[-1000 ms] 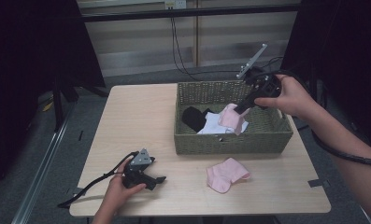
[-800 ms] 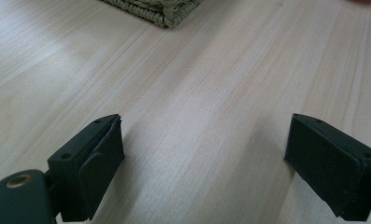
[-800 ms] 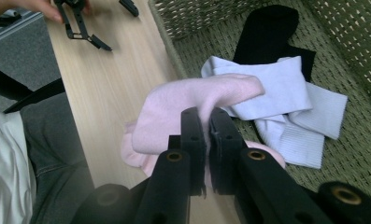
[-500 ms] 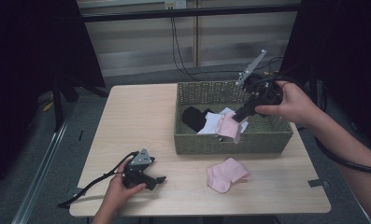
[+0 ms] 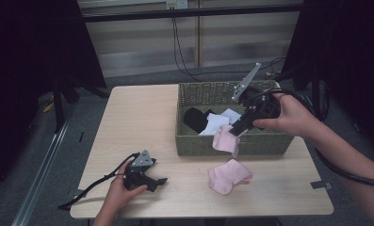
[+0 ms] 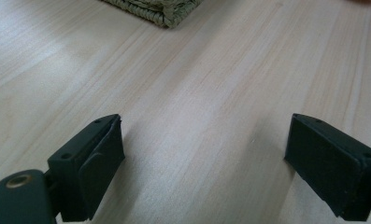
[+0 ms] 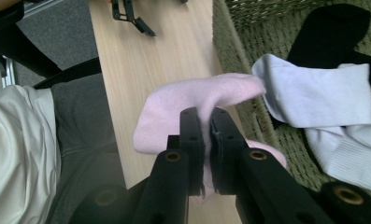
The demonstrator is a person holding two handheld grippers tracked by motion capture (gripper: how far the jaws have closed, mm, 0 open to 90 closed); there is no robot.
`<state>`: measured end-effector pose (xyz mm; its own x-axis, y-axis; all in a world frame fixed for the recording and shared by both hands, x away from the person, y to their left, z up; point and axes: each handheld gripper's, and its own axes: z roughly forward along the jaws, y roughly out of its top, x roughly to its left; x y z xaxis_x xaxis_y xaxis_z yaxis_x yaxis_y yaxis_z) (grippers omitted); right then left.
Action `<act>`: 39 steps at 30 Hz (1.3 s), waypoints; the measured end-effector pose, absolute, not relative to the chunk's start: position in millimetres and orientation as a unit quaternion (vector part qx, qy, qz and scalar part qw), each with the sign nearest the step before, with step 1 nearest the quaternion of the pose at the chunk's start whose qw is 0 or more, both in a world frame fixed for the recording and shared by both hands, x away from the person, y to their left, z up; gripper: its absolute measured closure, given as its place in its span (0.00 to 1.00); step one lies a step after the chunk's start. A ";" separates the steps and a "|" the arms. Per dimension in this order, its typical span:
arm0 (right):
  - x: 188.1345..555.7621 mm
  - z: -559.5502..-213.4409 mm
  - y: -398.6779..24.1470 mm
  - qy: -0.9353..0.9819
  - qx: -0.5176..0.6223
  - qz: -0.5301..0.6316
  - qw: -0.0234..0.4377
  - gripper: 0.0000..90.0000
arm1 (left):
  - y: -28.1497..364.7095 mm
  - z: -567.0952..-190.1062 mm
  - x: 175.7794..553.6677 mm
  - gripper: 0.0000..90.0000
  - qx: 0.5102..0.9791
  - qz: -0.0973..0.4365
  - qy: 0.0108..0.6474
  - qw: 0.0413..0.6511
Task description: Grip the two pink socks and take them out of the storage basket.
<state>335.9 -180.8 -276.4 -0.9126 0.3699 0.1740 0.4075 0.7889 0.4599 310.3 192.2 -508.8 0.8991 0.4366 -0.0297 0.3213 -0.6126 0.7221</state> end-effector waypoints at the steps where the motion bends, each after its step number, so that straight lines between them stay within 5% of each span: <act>1: 334.7 -278.0 -179.8 -0.946 -0.204 -0.250 0.040 0.94 | 192.2 -508.8 310.3 0.12 0.895 0.075 0.212 0.386; 22: 322.6 -332.8 -157.0 -0.947 -0.188 -0.249 0.078 0.91 | 192.1 -509.1 309.9 0.12 0.894 0.074 0.213 0.387; 26: 321.4 -341.3 -155.2 -0.946 -0.192 -0.250 0.079 0.75 | 192.3 -508.9 310.1 0.12 0.895 0.074 0.212 0.385; 39: 314.5 -347.5 -168.2 -0.939 -0.198 -0.271 0.069 0.57 | 192.3 -508.9 310.1 0.12 0.895 0.074 0.212 0.385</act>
<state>314.5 -168.2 -347.5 -0.9117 0.3354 0.2372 0.4102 0.7743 0.4818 310.1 192.3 -508.9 0.8993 0.4364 -0.0297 0.3219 -0.6146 0.7202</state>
